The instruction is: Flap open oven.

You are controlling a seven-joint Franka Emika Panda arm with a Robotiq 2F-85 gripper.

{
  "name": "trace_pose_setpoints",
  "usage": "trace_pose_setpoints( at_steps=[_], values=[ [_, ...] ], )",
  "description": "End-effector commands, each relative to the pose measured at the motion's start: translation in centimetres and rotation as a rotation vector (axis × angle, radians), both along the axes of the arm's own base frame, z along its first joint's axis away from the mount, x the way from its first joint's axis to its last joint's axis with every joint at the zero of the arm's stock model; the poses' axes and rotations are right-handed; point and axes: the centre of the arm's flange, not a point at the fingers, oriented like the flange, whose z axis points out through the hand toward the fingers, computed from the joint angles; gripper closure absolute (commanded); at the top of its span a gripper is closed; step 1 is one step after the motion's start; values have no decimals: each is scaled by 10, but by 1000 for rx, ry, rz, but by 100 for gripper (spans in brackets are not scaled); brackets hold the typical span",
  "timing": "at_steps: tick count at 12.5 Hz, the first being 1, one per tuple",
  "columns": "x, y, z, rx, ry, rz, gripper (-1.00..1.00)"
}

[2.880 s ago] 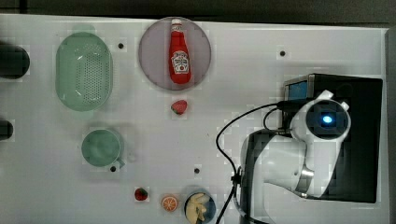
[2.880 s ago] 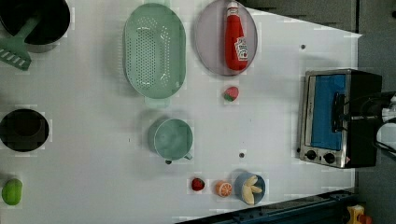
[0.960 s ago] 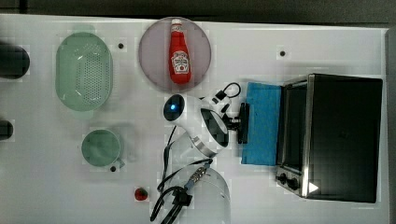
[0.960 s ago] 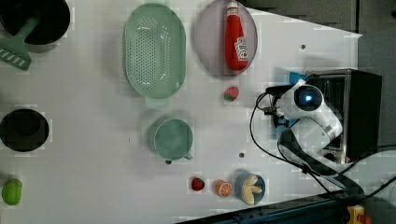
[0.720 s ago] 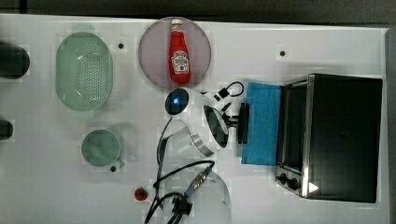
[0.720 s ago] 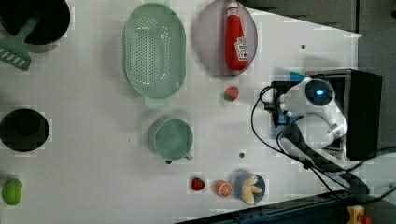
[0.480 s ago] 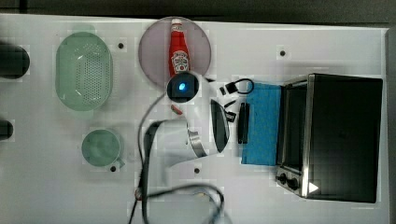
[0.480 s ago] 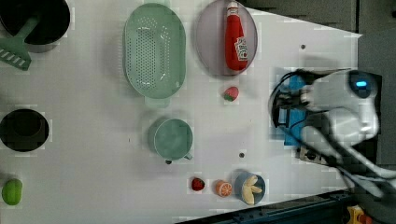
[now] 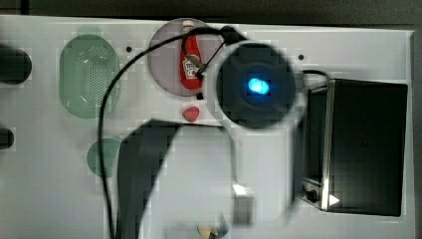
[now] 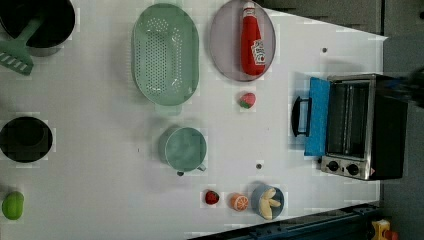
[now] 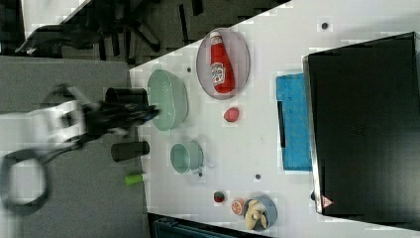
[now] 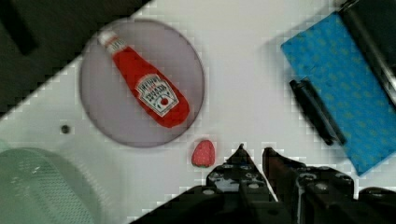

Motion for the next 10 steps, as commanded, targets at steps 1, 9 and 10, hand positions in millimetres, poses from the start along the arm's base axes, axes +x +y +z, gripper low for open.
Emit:
trace_pose_setpoints(
  at_steps=[1, 9, 10],
  values=[
    [-20, -13, 13, -11, 167, -89, 65],
    [-16, -2, 42, 1, 133, -335, 65],
    [-15, 0, 40, 0, 135, -332, 65]
  ],
)
